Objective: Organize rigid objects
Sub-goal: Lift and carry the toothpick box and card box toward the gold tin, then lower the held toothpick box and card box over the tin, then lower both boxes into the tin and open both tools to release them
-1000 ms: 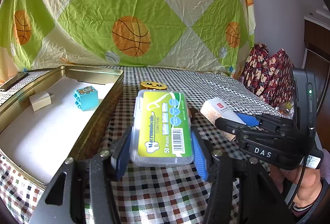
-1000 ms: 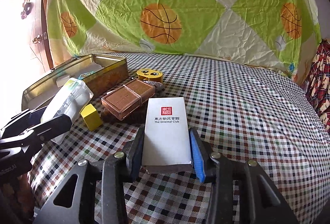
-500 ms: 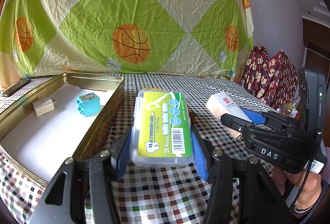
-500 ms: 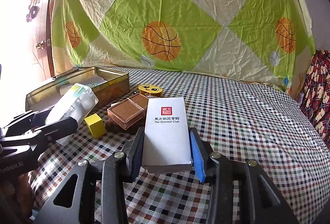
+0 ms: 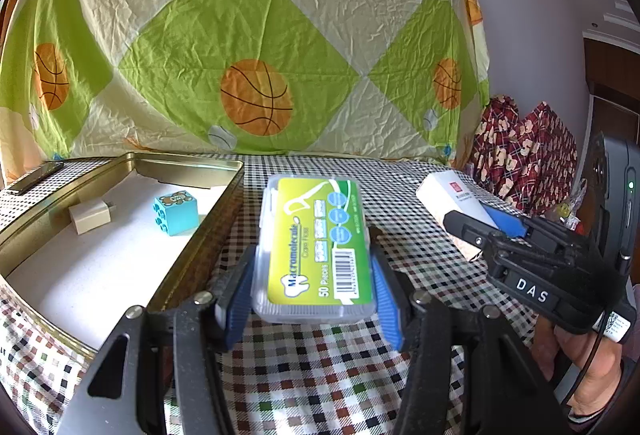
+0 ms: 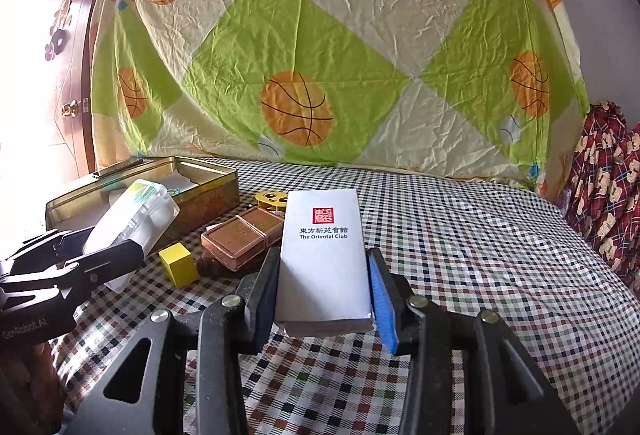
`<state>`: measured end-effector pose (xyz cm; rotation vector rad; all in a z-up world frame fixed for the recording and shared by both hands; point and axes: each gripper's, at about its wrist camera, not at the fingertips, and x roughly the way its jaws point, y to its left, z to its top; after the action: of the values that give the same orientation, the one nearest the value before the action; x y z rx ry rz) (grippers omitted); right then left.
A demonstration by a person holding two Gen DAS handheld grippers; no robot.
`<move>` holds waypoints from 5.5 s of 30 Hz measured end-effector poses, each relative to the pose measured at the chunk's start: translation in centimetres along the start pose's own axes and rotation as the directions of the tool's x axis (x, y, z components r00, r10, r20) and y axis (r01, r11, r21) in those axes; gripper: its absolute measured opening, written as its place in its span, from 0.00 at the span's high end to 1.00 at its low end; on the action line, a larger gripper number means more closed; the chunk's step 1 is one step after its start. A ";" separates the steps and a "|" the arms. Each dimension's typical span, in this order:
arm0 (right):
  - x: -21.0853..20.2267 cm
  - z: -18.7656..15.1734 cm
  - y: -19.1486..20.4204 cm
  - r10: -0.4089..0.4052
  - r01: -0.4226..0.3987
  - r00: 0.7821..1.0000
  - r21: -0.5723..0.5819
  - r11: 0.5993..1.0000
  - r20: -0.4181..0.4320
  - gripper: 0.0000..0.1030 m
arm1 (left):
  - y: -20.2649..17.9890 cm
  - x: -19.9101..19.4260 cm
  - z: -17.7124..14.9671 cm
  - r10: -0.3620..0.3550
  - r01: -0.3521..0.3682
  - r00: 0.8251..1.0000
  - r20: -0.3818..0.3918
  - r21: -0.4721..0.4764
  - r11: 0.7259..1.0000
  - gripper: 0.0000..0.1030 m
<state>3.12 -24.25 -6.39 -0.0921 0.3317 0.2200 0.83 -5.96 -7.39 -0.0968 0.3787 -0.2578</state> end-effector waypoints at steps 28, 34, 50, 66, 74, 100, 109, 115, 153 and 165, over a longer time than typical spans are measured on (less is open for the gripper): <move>-2.3 -0.3 -1.1 -0.094 0.084 0.986 0.083 0.993 0.135 0.57 | 0.1 -1.6 -0.5 0.050 -0.056 0.994 0.096 0.054 0.997 0.49; -2.5 -0.4 -1.4 -0.119 0.101 0.982 0.118 0.988 0.148 0.57 | 0.6 -2.0 -0.6 0.066 -0.072 0.992 0.110 0.054 0.996 0.49; -2.4 -0.3 0.3 -0.110 0.089 0.981 0.127 0.988 0.162 0.57 | 1.4 -2.8 -0.6 0.102 -0.114 0.984 0.143 0.080 0.990 0.49; -1.6 0.1 3.8 -0.033 0.019 0.988 0.089 0.996 0.151 0.57 | 3.6 -3.9 -0.4 0.141 -0.152 0.976 0.164 0.056 0.987 0.49; -1.4 0.2 5.5 -0.003 -0.005 0.989 0.053 0.999 0.149 0.57 | 4.1 -4.1 -0.3 0.145 -0.155 0.975 0.170 0.049 0.987 0.49; -0.9 0.4 8.6 0.050 -0.050 0.988 -0.002 0.999 0.143 0.57 | 7.6 -5.2 0.2 0.199 -0.199 0.965 0.171 -0.017 0.980 0.49; -0.7 0.6 9.8 0.081 -0.080 0.987 -0.010 0.997 0.140 0.57 | 8.1 -5.4 0.3 0.218 -0.216 0.962 0.163 -0.028 0.976 0.49; -0.6 0.7 10.7 0.102 -0.101 0.985 -0.014 0.995 0.139 0.57 | 8.9 -5.6 0.3 0.225 -0.222 0.961 0.161 -0.042 0.974 0.49; 1.0 1.9 16.7 0.260 -0.256 0.963 -0.066 0.964 0.075 0.57 | 13.6 -6.2 0.3 0.277 -0.264 0.954 0.115 -0.113 0.958 0.49; 1.4 2.5 17.7 0.303 -0.299 0.951 -0.057 0.952 0.060 0.57 | 15.1 -6.4 0.4 0.304 -0.292 0.948 0.093 -0.121 0.949 0.49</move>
<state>1.14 -6.45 -5.46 -0.0803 0.2715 0.5331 -1.26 10.32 -6.88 -0.1559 0.2914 0.0679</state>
